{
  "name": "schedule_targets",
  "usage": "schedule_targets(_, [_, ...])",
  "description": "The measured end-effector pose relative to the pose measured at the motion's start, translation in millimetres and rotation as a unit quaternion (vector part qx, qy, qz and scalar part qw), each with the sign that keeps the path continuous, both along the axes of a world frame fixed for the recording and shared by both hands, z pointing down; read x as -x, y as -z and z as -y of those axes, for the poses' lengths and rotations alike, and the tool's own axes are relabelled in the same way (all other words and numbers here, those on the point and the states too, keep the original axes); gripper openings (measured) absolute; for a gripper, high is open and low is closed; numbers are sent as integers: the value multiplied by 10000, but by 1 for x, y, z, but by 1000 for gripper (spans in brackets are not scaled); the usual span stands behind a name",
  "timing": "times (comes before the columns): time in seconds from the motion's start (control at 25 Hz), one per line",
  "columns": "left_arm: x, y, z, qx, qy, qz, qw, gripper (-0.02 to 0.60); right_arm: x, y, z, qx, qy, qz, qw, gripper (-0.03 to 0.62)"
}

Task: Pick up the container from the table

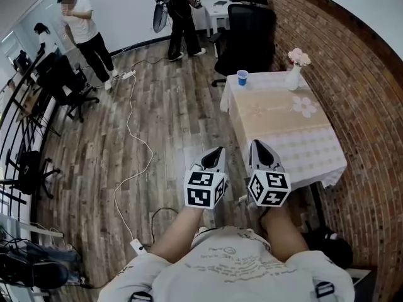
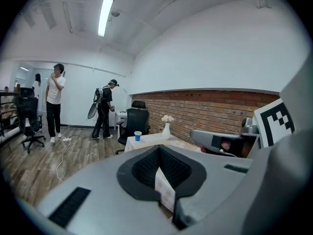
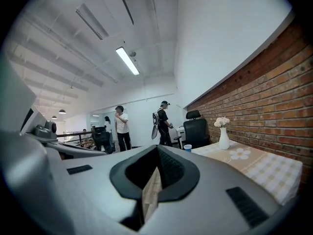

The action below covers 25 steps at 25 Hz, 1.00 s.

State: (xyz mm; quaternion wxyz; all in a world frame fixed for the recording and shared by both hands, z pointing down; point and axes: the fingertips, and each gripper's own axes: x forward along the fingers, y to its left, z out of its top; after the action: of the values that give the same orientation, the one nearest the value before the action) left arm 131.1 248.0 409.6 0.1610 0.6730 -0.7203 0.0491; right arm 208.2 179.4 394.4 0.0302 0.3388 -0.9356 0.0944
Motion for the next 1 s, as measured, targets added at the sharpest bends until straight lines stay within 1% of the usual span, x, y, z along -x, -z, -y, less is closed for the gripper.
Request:
schedule_targets(0.24, [38, -3, -33, 1, -245, -19, 9997, 2, 34, -1, -35, -11, -299, -22, 9996, 2])
schedule_targets(0.36, [54, -5, -44, 11, -335, -35, 9994, 2, 44, -6, -48, 21, -443, -42, 9990, 2])
schedule_targets(0.56, [62, -14, -51, 100, -438, -126, 9989, 2, 48, -12, -54, 75, -576, -87, 9983, 2])
schedule_targets(0.76, [70, -20, -56, 85, -448, -261, 9986, 2, 57, -11, -58, 23, -584, -107, 9982, 2])
schedule_targets(1.0, [81, -29, -48, 137, -484, -229, 9985, 2, 68, -17, -49, 27, -599, -96, 9982, 2])
